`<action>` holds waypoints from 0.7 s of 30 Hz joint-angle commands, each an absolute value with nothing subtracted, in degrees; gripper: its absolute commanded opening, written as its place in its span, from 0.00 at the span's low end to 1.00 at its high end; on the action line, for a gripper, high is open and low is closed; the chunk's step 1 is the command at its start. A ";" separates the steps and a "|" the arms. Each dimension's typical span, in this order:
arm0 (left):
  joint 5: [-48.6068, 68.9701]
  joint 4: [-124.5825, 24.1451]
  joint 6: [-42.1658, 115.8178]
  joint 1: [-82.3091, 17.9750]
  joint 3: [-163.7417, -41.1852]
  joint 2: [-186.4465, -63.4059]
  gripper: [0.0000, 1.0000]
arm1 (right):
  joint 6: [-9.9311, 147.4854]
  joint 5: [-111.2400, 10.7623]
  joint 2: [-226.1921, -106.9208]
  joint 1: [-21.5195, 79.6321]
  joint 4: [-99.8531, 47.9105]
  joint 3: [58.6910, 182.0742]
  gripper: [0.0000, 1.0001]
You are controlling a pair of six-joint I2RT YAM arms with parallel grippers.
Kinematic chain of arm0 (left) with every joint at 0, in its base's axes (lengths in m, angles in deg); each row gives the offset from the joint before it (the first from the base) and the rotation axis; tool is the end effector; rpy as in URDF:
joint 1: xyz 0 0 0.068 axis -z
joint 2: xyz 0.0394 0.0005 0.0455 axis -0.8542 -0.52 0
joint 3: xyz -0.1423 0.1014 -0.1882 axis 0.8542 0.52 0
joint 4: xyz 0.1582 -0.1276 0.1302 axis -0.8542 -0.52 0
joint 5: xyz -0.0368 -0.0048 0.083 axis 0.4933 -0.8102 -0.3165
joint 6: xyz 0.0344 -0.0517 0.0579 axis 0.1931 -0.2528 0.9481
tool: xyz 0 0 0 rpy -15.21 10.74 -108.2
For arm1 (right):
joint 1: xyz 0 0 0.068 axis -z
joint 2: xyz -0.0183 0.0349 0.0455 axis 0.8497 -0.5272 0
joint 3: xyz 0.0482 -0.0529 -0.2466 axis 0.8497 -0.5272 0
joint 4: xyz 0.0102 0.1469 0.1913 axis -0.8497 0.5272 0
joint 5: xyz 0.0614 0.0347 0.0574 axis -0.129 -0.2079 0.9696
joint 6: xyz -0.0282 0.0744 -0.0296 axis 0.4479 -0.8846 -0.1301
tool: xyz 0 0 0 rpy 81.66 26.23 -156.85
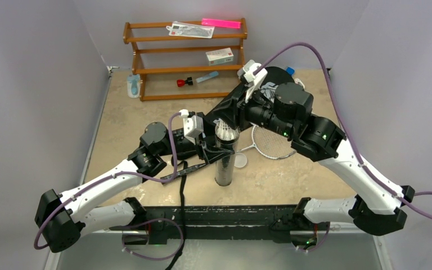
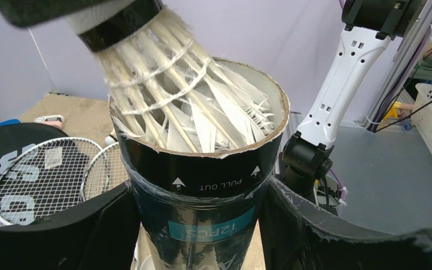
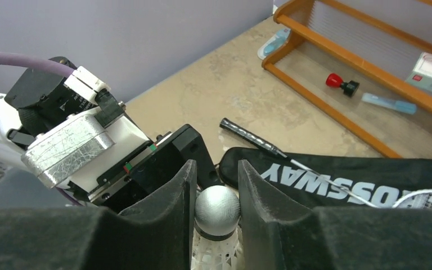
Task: Pack up the badminton gear
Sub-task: Adjust the shuttlecock in the shuttle tube.
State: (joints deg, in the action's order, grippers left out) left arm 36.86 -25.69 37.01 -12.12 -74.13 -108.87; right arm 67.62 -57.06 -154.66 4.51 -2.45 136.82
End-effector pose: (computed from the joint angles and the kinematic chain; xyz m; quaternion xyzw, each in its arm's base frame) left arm 0.1463 -0.2166 0.3504 0.4040 0.5077 -0.5237 0.5521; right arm 0.1551 0.2127 0.4838 -0.2821 0.6566 0.3628 0.5980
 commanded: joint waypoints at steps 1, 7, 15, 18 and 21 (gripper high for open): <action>37.69 -24.98 36.71 -12.00 -75.96 -108.15 0.52 | 68.12 -56.51 -151.69 4.50 -3.55 138.20 0.27; 38.19 -23.36 35.73 -11.97 -75.34 -108.04 0.52 | 69.49 -53.98 -145.81 4.53 -10.27 129.39 0.21; 38.13 -22.73 35.57 -11.97 -74.77 -108.12 0.52 | 71.26 -50.25 -143.48 4.51 -12.22 123.85 0.20; 38.10 -22.79 35.66 -12.00 -74.77 -108.31 0.52 | 71.63 -48.95 -143.73 4.51 -11.89 123.09 0.20; 37.96 -22.88 35.75 -12.00 -74.85 -108.66 0.52 | 71.89 -47.93 -144.32 4.50 -11.61 123.06 0.20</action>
State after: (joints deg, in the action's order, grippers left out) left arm 37.93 -25.54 36.85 -12.08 -74.13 -108.85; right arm 70.77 -51.53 -144.06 4.58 -10.53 123.34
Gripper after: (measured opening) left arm 0.645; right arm 0.317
